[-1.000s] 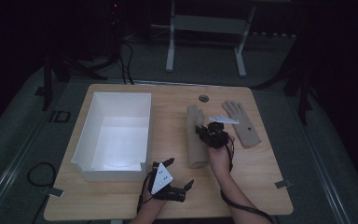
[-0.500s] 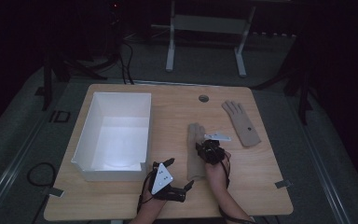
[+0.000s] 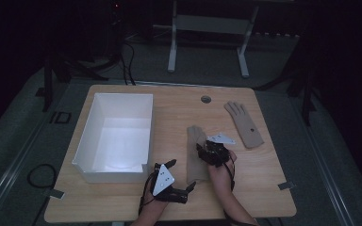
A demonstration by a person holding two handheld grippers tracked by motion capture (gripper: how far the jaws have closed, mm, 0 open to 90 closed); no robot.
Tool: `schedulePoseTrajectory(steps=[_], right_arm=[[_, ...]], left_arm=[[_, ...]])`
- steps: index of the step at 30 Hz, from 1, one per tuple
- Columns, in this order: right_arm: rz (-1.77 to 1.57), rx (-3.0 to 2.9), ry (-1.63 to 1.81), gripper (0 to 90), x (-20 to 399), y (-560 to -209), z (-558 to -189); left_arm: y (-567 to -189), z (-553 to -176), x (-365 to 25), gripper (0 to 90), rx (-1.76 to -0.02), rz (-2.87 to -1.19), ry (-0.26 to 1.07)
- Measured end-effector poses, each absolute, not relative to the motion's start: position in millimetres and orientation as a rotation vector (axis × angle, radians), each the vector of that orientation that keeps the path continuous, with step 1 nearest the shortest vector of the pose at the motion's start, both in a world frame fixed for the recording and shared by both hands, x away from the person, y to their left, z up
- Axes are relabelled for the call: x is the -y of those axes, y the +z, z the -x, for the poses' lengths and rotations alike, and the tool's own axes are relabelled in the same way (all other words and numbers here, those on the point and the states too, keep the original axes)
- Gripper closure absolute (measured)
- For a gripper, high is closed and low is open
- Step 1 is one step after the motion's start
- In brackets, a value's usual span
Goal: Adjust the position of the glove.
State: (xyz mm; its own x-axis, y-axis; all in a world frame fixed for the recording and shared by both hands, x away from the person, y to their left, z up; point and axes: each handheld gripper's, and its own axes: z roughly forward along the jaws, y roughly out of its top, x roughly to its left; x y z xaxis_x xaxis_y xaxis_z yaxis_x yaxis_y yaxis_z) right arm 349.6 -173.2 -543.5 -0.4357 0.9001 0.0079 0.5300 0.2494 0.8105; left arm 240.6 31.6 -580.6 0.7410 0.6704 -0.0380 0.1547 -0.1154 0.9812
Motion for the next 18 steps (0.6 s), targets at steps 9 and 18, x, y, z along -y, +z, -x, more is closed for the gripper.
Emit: schedulePoseTrajectory(steps=[9,18], right_arm=[[-1.220,-2.083,1.126,53.2,197.0,-512.9,-358.7],[-1.155,-2.079,1.127,49.3,223.6,-496.6,-371.2]], left_arm=[[-580.6,-240.7,-31.7,0.3,-0.672,-1.658,0.499],[-580.7,-240.8,-31.7,0.2,-0.674,-1.655,0.498]])
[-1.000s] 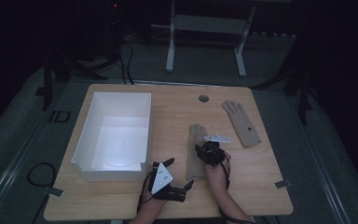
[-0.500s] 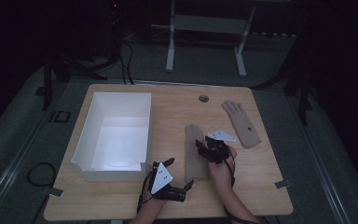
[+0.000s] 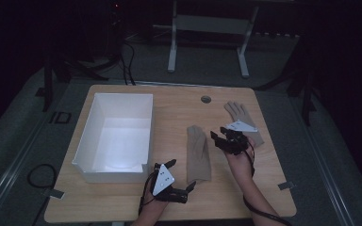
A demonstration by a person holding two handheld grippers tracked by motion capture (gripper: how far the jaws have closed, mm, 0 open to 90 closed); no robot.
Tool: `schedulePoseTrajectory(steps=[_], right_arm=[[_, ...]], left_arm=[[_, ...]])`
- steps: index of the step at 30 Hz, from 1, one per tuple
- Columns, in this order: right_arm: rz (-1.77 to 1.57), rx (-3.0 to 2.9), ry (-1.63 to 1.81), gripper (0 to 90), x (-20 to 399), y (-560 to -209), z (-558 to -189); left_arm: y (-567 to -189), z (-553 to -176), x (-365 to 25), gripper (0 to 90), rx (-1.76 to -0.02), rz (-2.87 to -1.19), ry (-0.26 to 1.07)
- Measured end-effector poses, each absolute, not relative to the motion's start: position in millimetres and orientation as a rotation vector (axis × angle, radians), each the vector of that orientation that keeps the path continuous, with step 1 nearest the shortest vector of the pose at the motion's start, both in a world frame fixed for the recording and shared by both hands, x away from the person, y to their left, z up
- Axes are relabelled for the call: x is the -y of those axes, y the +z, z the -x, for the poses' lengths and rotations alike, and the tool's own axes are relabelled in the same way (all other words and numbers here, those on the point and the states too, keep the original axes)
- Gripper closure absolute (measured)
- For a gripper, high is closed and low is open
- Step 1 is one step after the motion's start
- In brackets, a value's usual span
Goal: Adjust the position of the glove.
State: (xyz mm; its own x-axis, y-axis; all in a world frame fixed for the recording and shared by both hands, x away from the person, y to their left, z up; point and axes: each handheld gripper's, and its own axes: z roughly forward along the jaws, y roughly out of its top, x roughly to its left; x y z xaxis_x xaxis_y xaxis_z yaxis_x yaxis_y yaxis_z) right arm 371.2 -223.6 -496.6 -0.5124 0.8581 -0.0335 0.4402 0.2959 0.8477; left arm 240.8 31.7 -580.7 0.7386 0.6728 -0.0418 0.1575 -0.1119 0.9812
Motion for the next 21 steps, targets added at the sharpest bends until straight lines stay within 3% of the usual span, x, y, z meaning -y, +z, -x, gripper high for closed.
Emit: schedulePoseTrajectory(steps=[21], right_arm=[[-1.145,-2.072,1.008,49.4,304.7,-491.3,-417.5]], left_arm=[[-580.6,-241.3,-32.3,0.3,-0.679,-1.655,0.495]])
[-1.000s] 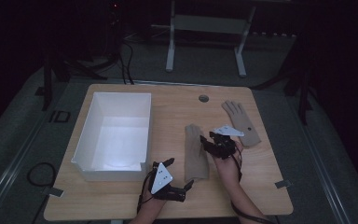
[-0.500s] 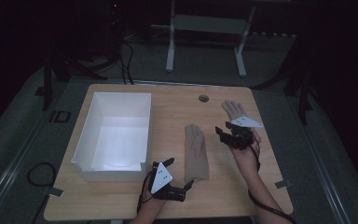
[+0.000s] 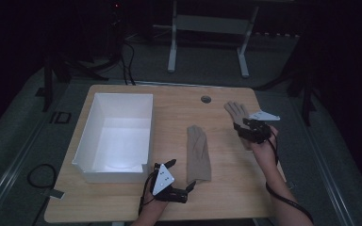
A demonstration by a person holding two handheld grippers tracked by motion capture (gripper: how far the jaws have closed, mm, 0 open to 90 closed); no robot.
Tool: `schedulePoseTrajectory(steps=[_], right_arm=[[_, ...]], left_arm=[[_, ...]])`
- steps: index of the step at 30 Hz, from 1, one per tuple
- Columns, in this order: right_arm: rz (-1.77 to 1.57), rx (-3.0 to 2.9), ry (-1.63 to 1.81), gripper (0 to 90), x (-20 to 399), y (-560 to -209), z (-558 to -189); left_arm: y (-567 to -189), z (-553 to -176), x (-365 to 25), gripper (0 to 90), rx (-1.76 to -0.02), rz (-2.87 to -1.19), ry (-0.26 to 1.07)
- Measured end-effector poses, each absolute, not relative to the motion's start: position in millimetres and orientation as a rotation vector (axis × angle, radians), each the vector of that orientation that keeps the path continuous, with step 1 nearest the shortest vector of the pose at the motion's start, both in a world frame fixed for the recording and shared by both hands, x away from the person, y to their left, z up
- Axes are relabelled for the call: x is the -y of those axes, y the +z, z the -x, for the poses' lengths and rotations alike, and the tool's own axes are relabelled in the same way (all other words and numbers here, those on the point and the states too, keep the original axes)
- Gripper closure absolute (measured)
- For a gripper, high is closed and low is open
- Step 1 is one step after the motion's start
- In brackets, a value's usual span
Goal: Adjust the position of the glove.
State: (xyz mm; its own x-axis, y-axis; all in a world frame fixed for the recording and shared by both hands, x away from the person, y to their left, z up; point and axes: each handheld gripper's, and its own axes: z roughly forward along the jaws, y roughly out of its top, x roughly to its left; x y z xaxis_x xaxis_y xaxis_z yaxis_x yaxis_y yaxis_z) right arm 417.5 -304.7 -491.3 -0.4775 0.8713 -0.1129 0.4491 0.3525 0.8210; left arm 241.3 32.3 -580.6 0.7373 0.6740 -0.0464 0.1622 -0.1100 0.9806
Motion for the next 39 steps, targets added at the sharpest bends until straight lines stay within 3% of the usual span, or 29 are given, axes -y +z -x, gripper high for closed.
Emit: schedulePoseTrajectory(steps=[11,27,36,39], right_arm=[[-1.220,-2.047,0.960,48.0,342.0,-497.7,-449.1],[-1.302,-2.122,0.920,45.1,361.9,-522.8,-487.5],[-1.304,-2.160,0.863,50.1,357.8,-548.4,-501.5],[-1.309,-2.166,0.855,57.6,355.0,-552.9,-503.6]], left_arm=[[-580.6,-241.3,-32.2,0.2,-0.682,-1.654,0.495],[-580.6,-241.3,-32.2,0.2,-0.682,-1.654,0.495],[-580.6,-241.4,-32.5,0.2,-0.684,-1.654,0.490],[-580.6,-241.8,-32.8,0.3,-0.686,-1.653,0.487]])
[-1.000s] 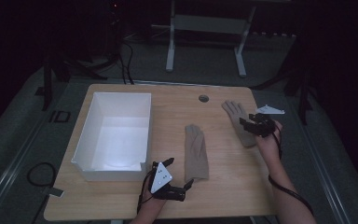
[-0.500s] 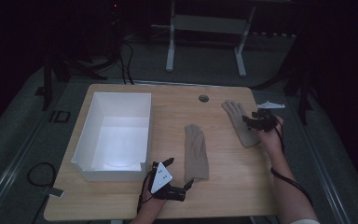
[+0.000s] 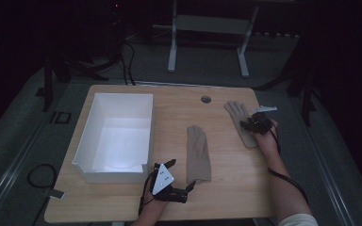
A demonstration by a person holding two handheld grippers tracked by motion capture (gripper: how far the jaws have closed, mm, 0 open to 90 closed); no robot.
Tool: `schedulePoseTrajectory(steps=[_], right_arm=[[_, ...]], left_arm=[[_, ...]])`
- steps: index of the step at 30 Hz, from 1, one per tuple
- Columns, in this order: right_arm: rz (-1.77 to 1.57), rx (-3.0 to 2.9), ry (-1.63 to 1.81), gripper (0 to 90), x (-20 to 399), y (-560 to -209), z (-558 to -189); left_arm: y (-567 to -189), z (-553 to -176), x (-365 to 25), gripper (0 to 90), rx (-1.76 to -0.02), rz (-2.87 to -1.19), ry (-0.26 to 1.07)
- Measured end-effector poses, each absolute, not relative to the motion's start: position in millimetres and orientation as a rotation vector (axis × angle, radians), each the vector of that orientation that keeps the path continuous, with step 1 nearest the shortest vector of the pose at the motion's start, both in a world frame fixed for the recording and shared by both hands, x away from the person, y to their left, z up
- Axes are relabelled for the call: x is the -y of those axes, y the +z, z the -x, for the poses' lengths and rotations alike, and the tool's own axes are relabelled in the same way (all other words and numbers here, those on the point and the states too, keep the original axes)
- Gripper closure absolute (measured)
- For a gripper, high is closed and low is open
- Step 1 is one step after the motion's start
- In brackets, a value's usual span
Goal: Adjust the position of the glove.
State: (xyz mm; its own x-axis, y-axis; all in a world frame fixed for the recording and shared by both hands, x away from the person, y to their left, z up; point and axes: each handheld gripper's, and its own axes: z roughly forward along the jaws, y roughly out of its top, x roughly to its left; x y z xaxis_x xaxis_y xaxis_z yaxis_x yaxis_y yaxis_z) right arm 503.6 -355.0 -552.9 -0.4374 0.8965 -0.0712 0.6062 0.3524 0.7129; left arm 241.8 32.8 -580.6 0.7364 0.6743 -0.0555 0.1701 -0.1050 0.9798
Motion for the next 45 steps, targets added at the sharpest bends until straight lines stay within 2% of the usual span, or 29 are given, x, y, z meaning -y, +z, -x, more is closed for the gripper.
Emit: schedulePoseTrajectory(steps=[4,6,14,26,36,45], right_arm=[[-1.339,-2.173,0.865,79.2,352.2,-551.6,-503.8],[-1.394,-2.161,0.873,82.2,350.9,-549.6,-503.4],[-1.492,-2.026,0.936,83.0,348.9,-521.8,-480.9],[-1.485,-1.927,0.954,82.9,333.8,-480.9,-406.0],[-1.535,-1.927,0.966,82.8,332.0,-496.3,-361.6],[-1.542,-1.912,0.895,82.7,330.3,-515.3,-340.8]], left_arm=[[-580.6,-241.3,-32.4,0.2,-0.682,-1.655,0.491],[-580.6,-241.3,-32.4,0.3,-0.684,-1.655,0.492],[-580.6,-240.8,-31.6,0.2,-0.681,-1.657,0.500],[-580.5,-240.1,-30.9,0.3,-0.678,-1.662,0.508],[-580.4,-240.0,-30.6,0.3,-0.676,-1.664,0.512],[-580.4,-240.0,-30.7,0.2,-0.675,-1.666,0.513]])
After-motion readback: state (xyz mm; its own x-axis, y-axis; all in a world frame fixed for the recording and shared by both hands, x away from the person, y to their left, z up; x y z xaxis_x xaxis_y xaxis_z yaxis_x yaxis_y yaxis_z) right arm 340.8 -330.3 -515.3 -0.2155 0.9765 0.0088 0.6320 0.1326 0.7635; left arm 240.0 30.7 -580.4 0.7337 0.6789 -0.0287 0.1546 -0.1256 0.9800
